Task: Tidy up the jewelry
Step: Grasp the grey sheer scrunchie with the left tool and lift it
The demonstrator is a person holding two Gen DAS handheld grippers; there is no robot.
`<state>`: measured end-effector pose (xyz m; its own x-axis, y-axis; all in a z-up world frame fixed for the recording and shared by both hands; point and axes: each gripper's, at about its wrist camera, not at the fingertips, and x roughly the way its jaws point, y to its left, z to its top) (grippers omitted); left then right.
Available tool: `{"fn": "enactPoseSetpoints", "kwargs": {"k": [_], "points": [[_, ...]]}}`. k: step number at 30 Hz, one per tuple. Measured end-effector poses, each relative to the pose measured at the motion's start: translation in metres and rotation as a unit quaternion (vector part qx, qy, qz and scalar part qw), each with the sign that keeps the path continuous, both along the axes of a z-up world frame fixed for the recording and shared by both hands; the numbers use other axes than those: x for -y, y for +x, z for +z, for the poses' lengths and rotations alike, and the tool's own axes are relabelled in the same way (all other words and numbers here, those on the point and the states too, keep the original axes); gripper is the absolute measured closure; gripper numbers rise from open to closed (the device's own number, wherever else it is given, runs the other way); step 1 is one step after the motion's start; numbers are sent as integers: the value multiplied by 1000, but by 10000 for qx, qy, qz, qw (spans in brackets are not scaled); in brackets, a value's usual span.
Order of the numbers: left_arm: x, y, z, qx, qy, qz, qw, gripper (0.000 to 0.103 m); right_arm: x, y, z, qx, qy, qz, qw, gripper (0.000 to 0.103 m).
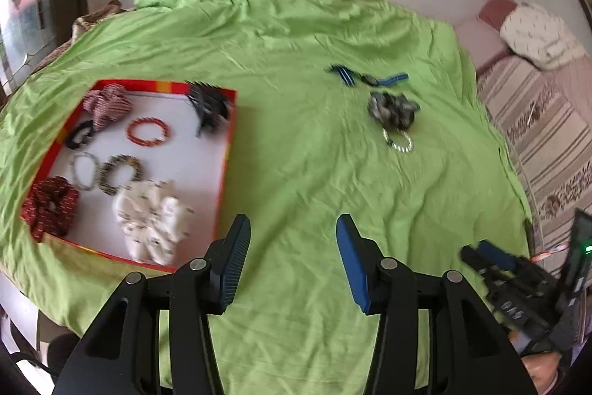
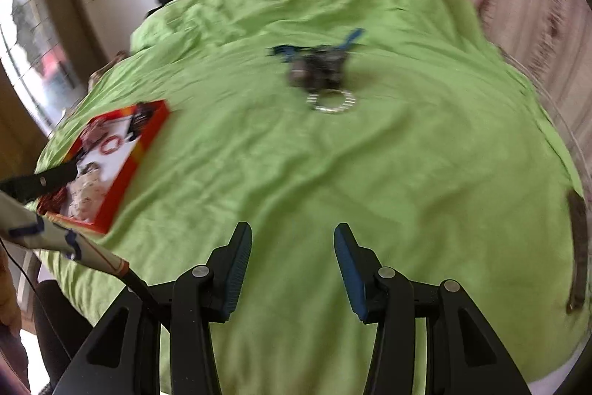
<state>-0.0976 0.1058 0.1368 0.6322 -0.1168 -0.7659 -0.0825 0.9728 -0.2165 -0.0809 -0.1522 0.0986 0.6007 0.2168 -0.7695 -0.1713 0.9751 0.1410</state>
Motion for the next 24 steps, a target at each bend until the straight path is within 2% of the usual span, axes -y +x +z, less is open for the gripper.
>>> {"fn": "enactPoseSetpoints", "kwargs": {"k": [4, 9, 13, 24], "points": [[23, 12, -15, -186, 43, -129, 9997, 56, 35, -5, -2, -19, 14, -351, 9994, 50], [51, 17, -21, -191, 173, -346, 9991, 56, 66, -5, -13, -125, 120, -657, 9977, 49], [58, 22, -27, -239, 216, -375, 9988, 56, 69, 1, -22, -222, 144, -635, 9976, 49], [50, 44, -51, -463, 100, -58, 9989, 56, 70, 17, -32, -238, 94, -621, 9977, 49]]}}
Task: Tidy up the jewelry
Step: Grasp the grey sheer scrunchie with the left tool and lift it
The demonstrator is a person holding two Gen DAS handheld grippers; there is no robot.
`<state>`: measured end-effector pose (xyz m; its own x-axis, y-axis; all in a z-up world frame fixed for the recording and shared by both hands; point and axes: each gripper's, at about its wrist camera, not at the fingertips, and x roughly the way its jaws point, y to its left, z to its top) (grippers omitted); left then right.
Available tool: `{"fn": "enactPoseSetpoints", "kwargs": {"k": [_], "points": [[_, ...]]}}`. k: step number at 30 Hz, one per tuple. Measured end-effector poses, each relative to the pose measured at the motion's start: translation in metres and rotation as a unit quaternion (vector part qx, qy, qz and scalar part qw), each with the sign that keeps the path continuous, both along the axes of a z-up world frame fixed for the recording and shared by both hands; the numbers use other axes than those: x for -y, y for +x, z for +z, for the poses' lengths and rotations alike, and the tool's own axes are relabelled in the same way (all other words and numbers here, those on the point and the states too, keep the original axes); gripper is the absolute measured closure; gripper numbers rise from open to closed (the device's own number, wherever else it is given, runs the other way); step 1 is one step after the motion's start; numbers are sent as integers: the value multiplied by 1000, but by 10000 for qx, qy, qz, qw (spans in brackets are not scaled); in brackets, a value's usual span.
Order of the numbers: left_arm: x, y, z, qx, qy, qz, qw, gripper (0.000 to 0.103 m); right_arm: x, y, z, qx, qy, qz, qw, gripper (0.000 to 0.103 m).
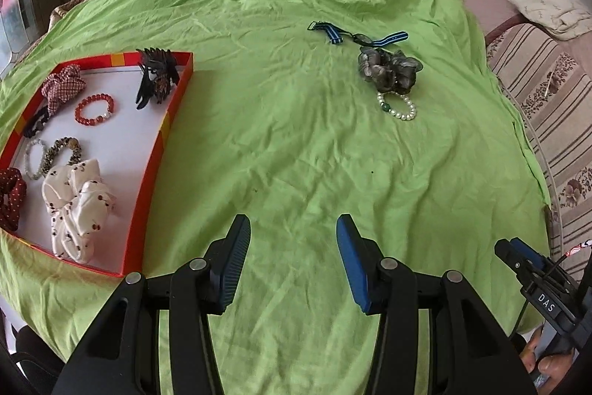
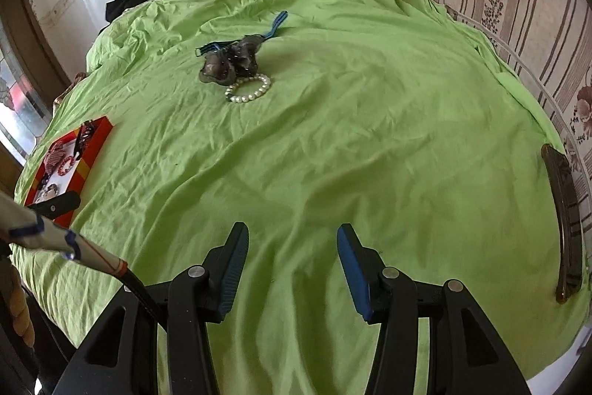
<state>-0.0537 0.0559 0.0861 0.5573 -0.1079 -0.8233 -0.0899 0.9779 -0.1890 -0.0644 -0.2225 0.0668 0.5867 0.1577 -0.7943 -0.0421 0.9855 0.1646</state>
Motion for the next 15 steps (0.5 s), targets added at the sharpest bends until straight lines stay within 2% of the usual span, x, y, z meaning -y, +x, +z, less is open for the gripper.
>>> {"fn": "enactPoseSetpoints", "kwargs": {"k": [7, 10, 12, 15], "points": [[0, 17, -6, -68, -96, 47, 9999, 56, 17, 20, -4, -69, 12, -258, 9996, 49], [-2, 22, 5, 83, 3, 64, 9999, 55, 33, 40, 0, 45, 331, -533, 9980, 49], [-2, 29, 9, 114, 58, 42, 9999, 50, 39, 53, 0, 114, 545, -654, 9963, 49], [4, 49, 10, 34, -40, -55, 10000, 50, 40, 79, 0, 273, 794, -776, 9934, 49]]}}
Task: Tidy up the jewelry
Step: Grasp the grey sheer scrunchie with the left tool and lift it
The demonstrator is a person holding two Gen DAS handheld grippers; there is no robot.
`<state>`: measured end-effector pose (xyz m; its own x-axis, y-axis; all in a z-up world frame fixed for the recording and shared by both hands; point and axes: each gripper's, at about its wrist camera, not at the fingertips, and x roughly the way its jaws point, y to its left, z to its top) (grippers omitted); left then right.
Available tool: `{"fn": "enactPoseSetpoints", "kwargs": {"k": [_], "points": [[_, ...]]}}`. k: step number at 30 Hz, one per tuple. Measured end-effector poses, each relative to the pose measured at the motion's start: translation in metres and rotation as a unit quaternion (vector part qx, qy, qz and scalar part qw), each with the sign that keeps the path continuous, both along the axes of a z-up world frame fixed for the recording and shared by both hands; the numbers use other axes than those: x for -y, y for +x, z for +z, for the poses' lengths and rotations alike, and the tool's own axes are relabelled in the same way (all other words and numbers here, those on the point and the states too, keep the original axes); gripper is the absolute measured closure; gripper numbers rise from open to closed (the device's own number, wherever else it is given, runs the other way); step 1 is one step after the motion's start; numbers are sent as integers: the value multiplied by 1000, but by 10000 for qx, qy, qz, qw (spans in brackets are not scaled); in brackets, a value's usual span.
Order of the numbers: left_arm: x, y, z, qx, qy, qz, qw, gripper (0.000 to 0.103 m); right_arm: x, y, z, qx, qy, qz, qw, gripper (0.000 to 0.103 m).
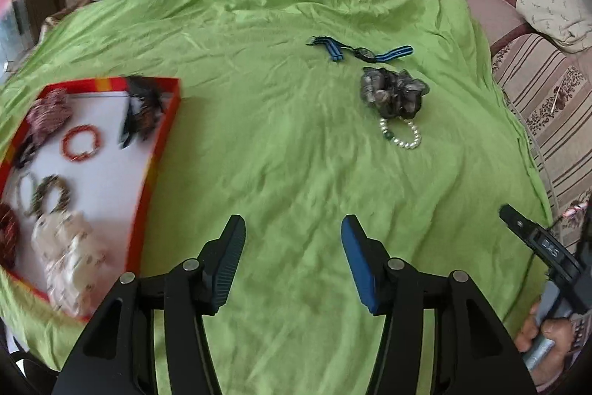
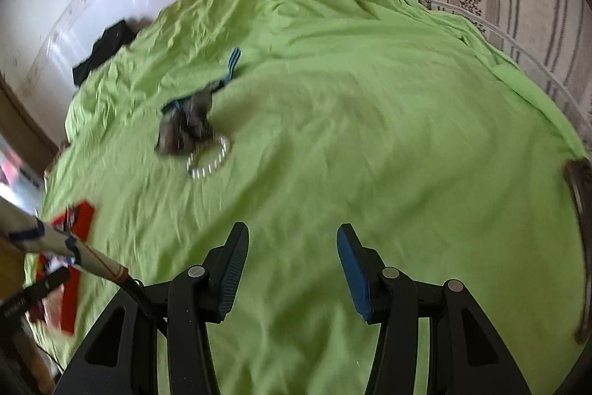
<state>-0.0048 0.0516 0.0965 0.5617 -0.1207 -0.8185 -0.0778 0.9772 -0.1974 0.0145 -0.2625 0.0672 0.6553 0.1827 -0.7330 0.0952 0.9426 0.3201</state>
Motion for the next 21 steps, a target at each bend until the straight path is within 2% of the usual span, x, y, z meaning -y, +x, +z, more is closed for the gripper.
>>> {"fn": "enactPoseSetpoints", "kwargs": {"k": [5, 9, 15, 17, 18, 19, 20, 21], "points": [[30, 54, -6, -78, -236, -368, 9990, 50, -3, 21, -1, 285, 176, -114, 9994, 49], [50, 104, -15, -160, -596, -522, 9967, 49, 1, 17, -16, 451, 91, -178, 9988, 48], [76, 187, -44, -395, -981, -552, 9929, 49, 5, 24, -39, 230, 156, -112, 9996, 48], [79, 203, -52, -489, -1144, -481, 9911, 49, 3, 27, -42, 211, 176, -35, 9996, 47], [80, 209, -56, -530, -1270, -422, 9896, 52, 2, 30, -44, 179, 187, 6, 9997, 46], [80, 212, -58, -561, -1421, -411, 9874, 62, 2, 32, -45, 164, 185, 19, 9997, 46], [81, 214, -61, -639, -1612, -427, 9839, 91, 2, 33, -46, 154, 189, 25, 9997, 46], [83, 214, -62, -739, -1708, -464, 9814, 95, 1, 33, -46, 153, 209, 28, 9997, 46]]}}
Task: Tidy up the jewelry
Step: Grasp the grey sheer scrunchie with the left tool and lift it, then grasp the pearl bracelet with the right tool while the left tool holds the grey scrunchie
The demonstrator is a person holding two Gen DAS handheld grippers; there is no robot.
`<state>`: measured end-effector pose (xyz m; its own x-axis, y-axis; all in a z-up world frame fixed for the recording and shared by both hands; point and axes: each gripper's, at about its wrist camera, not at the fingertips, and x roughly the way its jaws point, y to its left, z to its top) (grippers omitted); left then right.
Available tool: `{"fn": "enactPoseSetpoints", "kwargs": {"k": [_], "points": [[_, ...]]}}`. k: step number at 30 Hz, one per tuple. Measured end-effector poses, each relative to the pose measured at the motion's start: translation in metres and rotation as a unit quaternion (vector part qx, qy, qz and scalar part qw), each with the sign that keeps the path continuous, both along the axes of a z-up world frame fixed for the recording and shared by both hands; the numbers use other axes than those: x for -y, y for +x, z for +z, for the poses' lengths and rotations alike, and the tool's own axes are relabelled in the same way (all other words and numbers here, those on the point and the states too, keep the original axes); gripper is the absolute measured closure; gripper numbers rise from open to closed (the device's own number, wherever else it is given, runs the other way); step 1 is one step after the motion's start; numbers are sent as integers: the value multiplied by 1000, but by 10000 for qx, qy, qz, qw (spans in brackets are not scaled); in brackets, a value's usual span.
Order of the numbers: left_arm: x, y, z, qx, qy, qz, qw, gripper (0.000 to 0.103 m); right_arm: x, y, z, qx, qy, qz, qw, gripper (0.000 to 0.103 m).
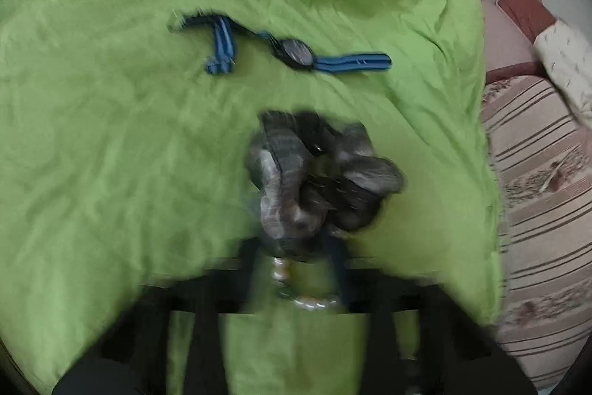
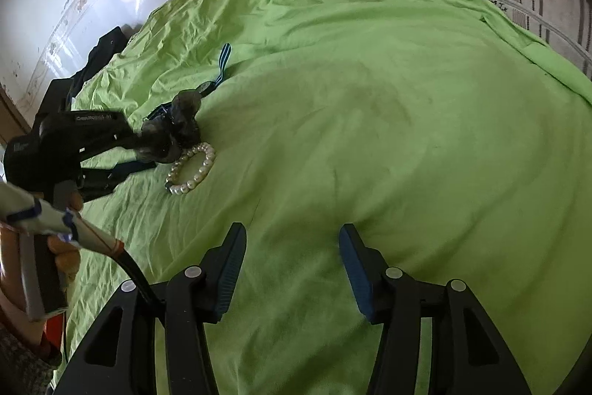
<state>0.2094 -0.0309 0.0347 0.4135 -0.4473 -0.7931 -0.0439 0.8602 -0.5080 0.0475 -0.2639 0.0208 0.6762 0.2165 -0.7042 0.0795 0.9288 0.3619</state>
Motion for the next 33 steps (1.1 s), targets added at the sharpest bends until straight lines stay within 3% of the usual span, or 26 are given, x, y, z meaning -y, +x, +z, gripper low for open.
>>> {"fn": "enactPoseSetpoints", "kwargs": {"k": [3, 6, 7, 9, 11, 12, 13, 14, 15, 16, 18, 20, 23, 25, 27, 30, 33], "points": [[3, -13, 22, 343, 448, -131, 9983, 96, 1, 1, -2, -30, 22, 14, 10000, 46], [-4, -39, 60, 908, 973, -289, 9907, 96, -1, 2, -2, -41, -38, 33, 10000, 45], [-5, -51, 75, 1121, 1256, -320, 9852, 96, -2, 2, -2, -41, -62, 34, 10000, 45], [-7, -73, 98, 1486, 2091, -355, 9659, 96, -3, 2, -2, -43, -103, 41, 9999, 45], [-3, -98, 108, 1863, 3302, -399, 9245, 96, -3, 2, -2, -41, -126, 52, 9999, 44], [3, -111, 105, 1978, 3948, -492, 8959, 95, -3, 3, -3, -44, -135, 57, 9999, 44], [7, -117, 98, 2000, 4323, -580, 8773, 95, -3, 2, -3, -49, -142, 57, 9999, 44], [13, -125, 85, 1999, 4767, -715, 8530, 94, -3, 2, -4, -50, -153, 63, 9999, 43], [18, -135, 67, 1931, 5092, -917, 8336, 94, -4, 2, -4, -45, -156, 72, 9998, 42], [20, -142, 54, 1815, 5161, -1122, 8295, 93, -4, 2, -4, -39, -158, 79, 9998, 42], [21, -162, 27, 1469, 4931, -1598, 8425, 91, -4, 3, -5, -32, -162, 95, 9998, 40], [14, -181, 17, 1263, 4612, -1640, 8628, 90, -5, 3, -5, -14, -167, 115, 9998, 39], [-13, -203, 32, 1164, 3781, -1325, 9088, 83, -5, 1, -6, 13, -166, 106, 9998, 39], [-43, -215, 50, 1165, 3109, -958, 9384, 67, -5, 0, -6, 26, -149, 111, 9998, 38], [-68, -222, 61, 1236, 2711, -619, 9526, 51, -6, -1, -6, 17, -155, 148, 9998, 36], [-95, -220, 66, 1156, 2345, -269, 9648, 49, -8, -2, 6, -162, -218, 146, 9995, 36], [-109, -210, 60, 1011, 1819, -148, 9780, 49, -22, -1, 26, -27, -226, 465, 9987, 36]]}}
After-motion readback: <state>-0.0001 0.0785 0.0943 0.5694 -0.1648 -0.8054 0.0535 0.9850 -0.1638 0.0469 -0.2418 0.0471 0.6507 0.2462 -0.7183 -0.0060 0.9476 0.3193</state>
